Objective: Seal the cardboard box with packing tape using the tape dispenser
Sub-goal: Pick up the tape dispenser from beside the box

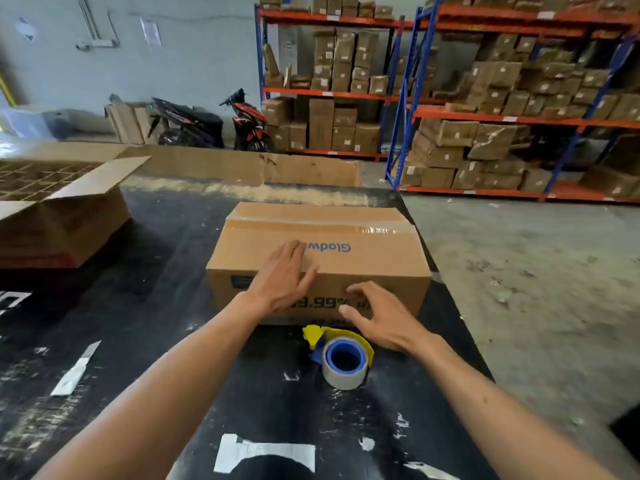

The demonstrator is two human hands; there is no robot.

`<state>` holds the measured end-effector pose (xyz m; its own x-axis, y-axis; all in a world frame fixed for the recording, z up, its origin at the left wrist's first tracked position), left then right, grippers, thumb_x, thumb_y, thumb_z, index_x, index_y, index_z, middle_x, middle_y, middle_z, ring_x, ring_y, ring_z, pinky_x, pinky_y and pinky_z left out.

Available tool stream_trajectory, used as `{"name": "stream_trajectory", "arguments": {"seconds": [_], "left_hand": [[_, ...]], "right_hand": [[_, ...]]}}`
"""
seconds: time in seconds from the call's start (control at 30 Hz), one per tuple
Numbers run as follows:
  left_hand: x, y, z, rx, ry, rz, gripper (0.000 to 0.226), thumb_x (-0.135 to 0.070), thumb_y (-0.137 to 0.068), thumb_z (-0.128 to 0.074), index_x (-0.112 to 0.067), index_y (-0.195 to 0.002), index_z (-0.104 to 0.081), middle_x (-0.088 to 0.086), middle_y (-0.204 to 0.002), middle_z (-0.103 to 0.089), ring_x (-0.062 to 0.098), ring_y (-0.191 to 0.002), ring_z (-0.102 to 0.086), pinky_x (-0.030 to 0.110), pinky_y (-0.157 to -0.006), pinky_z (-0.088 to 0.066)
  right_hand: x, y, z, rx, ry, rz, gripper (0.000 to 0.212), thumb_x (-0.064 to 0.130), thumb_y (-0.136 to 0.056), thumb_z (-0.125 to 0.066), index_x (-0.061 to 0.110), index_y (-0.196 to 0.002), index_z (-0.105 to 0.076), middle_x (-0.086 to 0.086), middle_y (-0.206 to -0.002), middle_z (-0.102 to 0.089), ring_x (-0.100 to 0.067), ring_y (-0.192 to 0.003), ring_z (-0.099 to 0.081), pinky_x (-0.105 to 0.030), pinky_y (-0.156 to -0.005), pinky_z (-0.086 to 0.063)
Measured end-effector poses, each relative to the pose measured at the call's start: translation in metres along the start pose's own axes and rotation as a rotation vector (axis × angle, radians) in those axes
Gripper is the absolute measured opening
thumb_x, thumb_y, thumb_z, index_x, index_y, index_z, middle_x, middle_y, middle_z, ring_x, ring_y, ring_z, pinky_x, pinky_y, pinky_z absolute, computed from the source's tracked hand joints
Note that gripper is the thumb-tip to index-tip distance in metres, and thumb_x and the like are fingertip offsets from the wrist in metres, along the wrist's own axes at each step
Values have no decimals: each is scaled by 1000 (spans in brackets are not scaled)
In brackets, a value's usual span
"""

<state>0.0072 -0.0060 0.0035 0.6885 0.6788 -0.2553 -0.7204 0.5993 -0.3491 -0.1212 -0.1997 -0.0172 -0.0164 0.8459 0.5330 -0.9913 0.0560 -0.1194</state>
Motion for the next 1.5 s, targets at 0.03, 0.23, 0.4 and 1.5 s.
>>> {"name": "stream_trajectory", "arguments": {"seconds": [0.03,0.23,0.4,1.5], "left_hand": [[2,0,-4,-12,-25,-14,64,-46,-101,-40,2,-143,-39,21,-149,-40,35,-136,-38,40,-115,-25],[16,0,-33,54,-140,-18,69,-47,-99,-21,3,-143,-41,22,-151,-38,37,-140,-34,44,-119,-19],[22,0,-41,1,-131,-55,56,-36,-101,-31,5,-133,-53,24,-139,-52,40,-128,-49,48,-112,-34],[26,-72,34,7,1135,574,68,-60,-100,-29,-5,-105,-70,14,-106,-73,28,-97,-69,46,-94,-53]], "right_hand": [[-4,4,-9,24,23,-20,60,61,-89,-51,22,-134,-51,3,-133,-56,-15,-122,-53,-37,-102,-45],[-26,10,-63,191,72,-228,63,51,-85,-60,24,-140,-44,0,-136,-48,-23,-127,-49,-43,-101,-45],[-31,0,-82,167,61,-339,47,23,-83,-63,30,-129,-56,-7,-123,-61,-33,-113,-58,-44,-88,-51],[28,-103,107,-224,-122,200,52,67,-80,-66,62,-130,-51,7,-99,-55,-7,-89,-54,-36,-79,-50]]}}
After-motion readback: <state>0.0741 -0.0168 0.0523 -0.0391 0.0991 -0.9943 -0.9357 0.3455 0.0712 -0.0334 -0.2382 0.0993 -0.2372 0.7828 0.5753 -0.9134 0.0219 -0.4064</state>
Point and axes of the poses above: each hand's wrist, its own y-axis away from the middle knuckle, its own z-axis out of the back of the hand, x = y × z, the point moved 1 cm from there along -y, towards the middle knuckle
